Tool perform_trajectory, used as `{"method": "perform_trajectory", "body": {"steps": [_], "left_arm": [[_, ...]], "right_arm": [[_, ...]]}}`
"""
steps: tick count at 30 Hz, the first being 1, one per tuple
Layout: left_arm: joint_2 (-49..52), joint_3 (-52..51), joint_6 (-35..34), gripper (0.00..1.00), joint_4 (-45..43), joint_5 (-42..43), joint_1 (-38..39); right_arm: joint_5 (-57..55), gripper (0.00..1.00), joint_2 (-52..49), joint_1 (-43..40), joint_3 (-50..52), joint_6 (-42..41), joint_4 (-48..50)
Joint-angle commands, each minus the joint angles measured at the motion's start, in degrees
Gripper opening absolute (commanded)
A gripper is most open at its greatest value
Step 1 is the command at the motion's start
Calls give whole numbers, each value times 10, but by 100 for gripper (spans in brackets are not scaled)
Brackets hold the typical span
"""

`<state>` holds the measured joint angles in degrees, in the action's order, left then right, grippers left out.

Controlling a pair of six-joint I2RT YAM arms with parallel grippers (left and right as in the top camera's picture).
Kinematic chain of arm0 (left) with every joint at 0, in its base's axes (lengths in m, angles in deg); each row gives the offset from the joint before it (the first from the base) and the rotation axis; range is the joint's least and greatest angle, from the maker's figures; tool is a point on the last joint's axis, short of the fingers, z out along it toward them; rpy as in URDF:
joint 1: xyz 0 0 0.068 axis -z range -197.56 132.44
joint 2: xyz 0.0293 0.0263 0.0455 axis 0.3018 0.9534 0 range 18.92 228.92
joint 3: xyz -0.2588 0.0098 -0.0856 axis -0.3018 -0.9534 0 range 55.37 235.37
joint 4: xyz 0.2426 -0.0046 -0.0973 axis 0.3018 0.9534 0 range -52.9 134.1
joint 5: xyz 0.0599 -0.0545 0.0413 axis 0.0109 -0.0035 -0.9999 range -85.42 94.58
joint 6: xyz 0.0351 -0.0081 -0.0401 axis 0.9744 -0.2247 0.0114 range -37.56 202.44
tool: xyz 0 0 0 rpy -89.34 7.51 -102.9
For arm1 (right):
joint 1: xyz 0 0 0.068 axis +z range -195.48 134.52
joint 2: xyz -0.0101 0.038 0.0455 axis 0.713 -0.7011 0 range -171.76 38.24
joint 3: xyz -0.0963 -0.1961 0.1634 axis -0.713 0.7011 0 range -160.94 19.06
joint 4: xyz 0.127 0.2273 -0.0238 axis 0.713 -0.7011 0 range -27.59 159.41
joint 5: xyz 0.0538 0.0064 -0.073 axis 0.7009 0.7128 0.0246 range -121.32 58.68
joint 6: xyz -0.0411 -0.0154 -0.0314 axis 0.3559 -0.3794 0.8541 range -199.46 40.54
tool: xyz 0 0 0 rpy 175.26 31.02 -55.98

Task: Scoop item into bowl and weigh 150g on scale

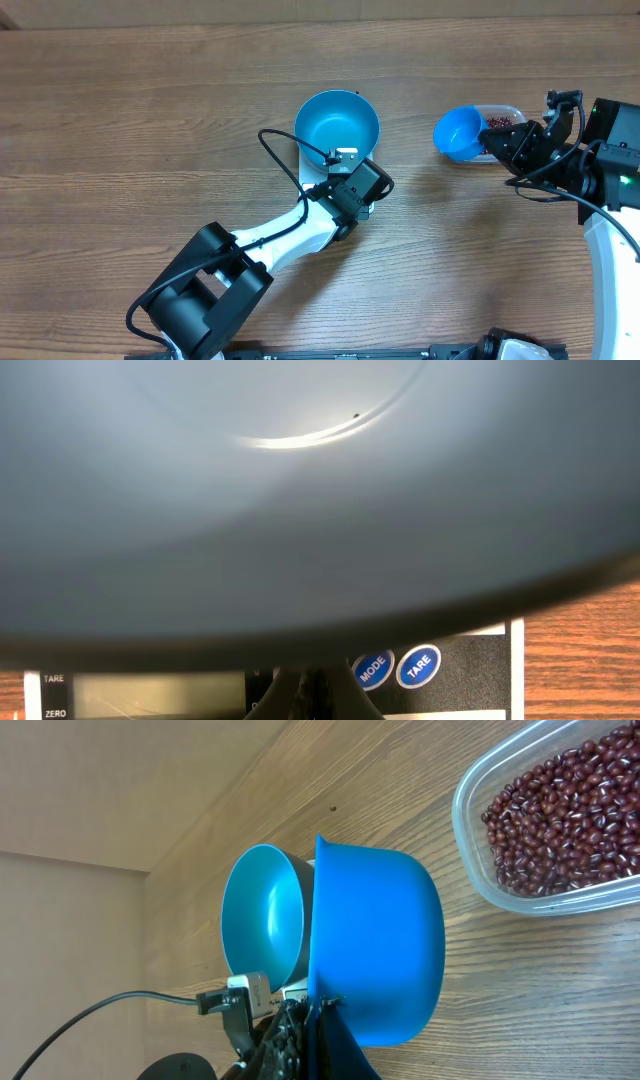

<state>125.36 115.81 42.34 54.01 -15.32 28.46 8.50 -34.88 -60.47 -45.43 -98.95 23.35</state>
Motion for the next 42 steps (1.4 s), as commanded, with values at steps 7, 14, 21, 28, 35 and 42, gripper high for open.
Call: {"method": "perform_trajectory", "body": {"steps": [7,14,21,28,35,42], "left_arm": [[12,-4,3,4,0,8,-3],[23,-4,3,4,-3,19,-3],[29,-4,3,4,-4,30,-4],[30,-4,2,4,2,30,-5],[30,-4,-4,4,6,30,-7],[4,25,52,4,17,30,-1]], "right_arm": [[-3,4,7,-3,-12,5,2],[-3,4,7,-3,-12,5,5],[-3,4,7,-3,-12,5,4],[-3,4,7,-3,-12,5,4],[-3,4,7,-3,-12,5,4],[-3,4,7,-3,-12,0,5]]}}
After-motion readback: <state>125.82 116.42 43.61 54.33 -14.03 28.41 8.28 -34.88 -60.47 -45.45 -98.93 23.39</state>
